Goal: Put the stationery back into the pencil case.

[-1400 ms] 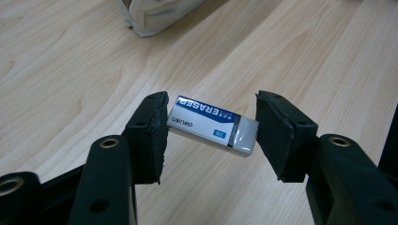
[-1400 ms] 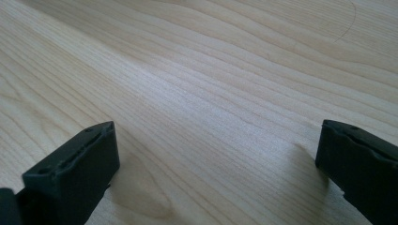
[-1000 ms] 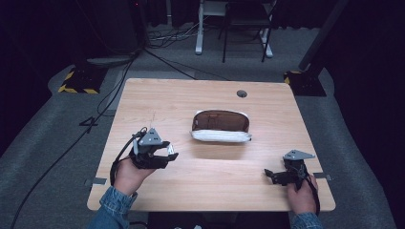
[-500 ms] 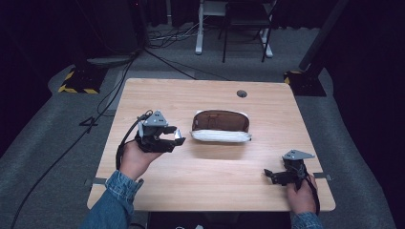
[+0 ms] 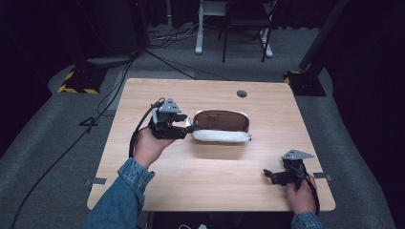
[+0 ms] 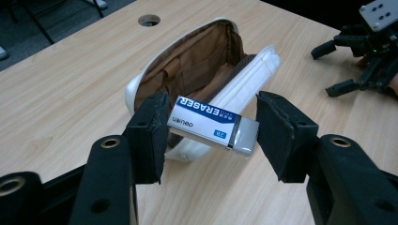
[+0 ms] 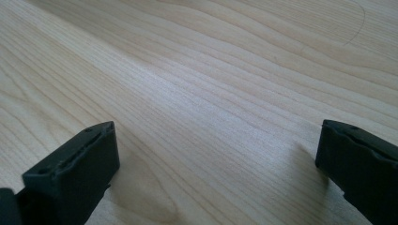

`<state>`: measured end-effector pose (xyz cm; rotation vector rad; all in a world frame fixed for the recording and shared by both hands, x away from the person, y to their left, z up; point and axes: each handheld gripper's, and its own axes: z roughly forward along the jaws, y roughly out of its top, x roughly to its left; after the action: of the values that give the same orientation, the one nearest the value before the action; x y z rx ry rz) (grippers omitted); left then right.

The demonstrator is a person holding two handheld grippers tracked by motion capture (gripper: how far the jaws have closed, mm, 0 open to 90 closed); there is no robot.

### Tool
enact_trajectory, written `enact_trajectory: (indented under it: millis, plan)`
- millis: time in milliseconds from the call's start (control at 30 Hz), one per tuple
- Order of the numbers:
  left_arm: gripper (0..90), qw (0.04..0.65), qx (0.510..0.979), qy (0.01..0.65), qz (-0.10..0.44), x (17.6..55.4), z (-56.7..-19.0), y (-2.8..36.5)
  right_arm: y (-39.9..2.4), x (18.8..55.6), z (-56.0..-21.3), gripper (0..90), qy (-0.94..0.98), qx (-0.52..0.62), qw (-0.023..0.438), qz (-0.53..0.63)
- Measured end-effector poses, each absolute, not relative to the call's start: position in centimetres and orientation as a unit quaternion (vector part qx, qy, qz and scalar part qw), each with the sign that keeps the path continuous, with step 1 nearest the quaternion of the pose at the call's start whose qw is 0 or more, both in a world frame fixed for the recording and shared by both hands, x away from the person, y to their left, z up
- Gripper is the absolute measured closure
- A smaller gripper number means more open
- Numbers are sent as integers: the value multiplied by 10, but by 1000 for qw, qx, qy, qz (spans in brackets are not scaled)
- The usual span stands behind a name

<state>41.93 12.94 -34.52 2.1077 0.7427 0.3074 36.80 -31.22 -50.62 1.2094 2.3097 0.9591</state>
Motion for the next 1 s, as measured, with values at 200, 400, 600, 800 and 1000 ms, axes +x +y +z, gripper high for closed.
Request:
enact_trajectory:
  millis: [200, 400, 600, 800, 1000]
  plan:
    - [457, 428, 844, 299, 122, 436, -347, 114, -312, 368, -506, 0, 818, 428, 181, 339]
    - [457, 432, 841, 300, 130, 452, -354, 104, -312, 368, -506, 0, 818, 428, 181, 340]
    - [457, 439, 827, 324, 136, 469, -361, 101, -312, 368, -506, 0, 818, 428, 181, 339]
    - [457, 425, 836, 318, 142, 474, -363, 87, -312, 368, -506, 0, 818, 428, 181, 340]
    - [456, 410, 843, 318, 141, 478, -370, 72, -312, 368, -506, 0, 818, 428, 181, 339]
